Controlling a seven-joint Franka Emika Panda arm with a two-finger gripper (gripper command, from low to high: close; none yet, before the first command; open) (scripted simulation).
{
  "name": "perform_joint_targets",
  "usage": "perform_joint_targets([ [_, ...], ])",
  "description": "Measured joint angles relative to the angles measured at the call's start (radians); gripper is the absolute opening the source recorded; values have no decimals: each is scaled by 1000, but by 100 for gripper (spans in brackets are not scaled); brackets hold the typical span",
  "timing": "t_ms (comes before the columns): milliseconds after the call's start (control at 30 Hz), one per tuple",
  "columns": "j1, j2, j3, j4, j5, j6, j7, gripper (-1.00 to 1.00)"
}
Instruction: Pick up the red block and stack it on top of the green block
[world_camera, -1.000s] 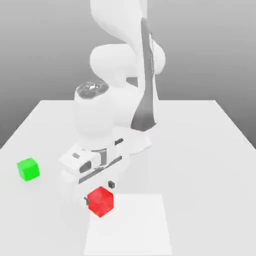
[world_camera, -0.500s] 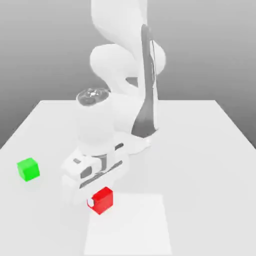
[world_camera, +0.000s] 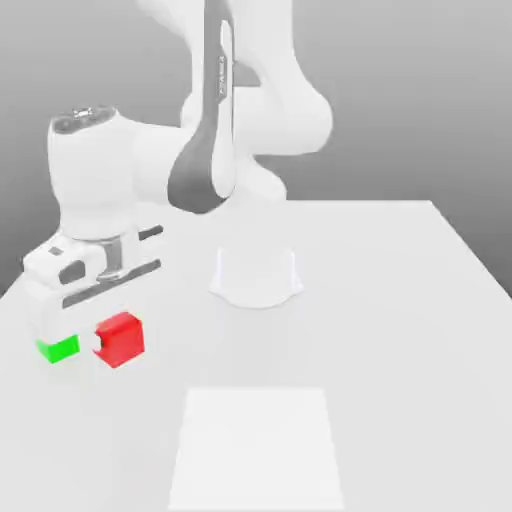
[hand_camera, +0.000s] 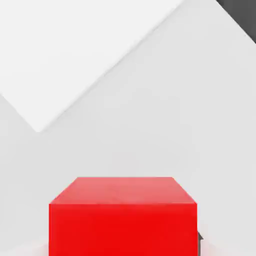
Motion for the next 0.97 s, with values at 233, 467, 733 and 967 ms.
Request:
perform_joint_targets([
  [233,-152,-19,-192,20,-62,-30,-300,-100],
  [467,-118,55,-215,22,52,40,-391,-100],
  [733,-94,168,-186,27,274,117,-548,-100],
  [967,-153,269,-82,36,471,170,-692,100],
])
